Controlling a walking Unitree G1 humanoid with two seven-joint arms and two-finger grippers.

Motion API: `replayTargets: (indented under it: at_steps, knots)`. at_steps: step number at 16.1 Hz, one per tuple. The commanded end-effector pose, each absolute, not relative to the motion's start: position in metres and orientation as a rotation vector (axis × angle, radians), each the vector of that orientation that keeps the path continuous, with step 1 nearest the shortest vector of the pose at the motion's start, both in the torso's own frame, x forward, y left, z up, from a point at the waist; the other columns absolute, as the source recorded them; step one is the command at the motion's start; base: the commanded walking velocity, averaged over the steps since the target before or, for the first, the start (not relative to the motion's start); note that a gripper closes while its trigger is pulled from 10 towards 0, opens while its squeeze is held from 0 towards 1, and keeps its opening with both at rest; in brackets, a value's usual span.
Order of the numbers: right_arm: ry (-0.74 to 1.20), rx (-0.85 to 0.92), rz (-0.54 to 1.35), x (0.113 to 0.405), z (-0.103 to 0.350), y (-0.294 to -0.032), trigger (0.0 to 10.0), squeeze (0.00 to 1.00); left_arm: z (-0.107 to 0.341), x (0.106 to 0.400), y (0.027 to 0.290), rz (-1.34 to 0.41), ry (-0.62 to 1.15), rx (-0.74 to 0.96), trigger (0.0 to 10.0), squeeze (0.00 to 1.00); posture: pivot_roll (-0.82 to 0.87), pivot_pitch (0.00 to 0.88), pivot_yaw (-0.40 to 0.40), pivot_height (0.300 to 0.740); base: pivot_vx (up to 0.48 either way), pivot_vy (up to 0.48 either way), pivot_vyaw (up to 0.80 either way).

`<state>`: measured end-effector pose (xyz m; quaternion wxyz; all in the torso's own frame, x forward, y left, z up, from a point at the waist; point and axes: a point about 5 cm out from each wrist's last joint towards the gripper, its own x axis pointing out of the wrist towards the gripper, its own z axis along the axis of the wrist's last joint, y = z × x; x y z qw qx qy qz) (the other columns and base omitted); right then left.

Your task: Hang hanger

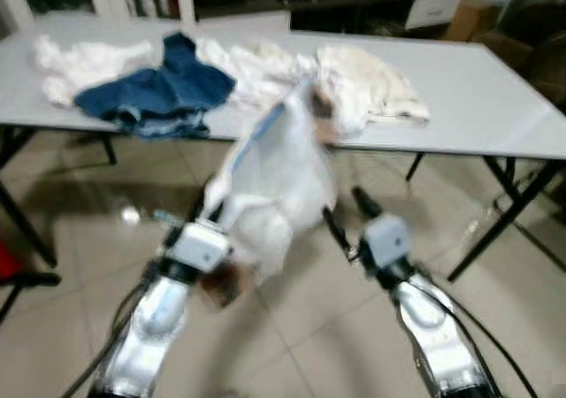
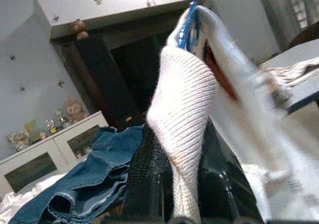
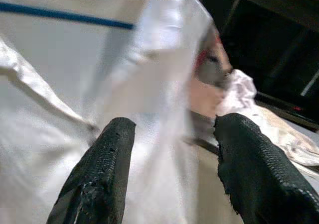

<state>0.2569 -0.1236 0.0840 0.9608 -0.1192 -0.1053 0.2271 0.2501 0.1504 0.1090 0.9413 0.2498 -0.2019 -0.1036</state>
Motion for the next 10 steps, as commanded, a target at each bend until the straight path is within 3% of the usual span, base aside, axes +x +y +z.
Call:
replayTargets:
  at_steps: [1, 10]
  knots:
    - [-0.226, -0.264, 0.424, 0.2603, 0.0893, -0.1363, 10.0, 0.0, 0.1177, 0.2519, 0.1404, -0.227, -0.463, 0.48, 10.0, 0.0, 0.14, 0.019, -0.014, 0.74, 0.48, 0.0, 0.0]
    - [-0.25, -0.272, 0.407, 0.2682, 0.0969, -0.1399, 10.0, 0.0, 0.1254, 0.2576, 0.1394, -0.224, -0.494, 0.492, 10.0, 0.0, 0.14, 0.011, -0.015, 0.74, 0.48, 0.0, 0.0]
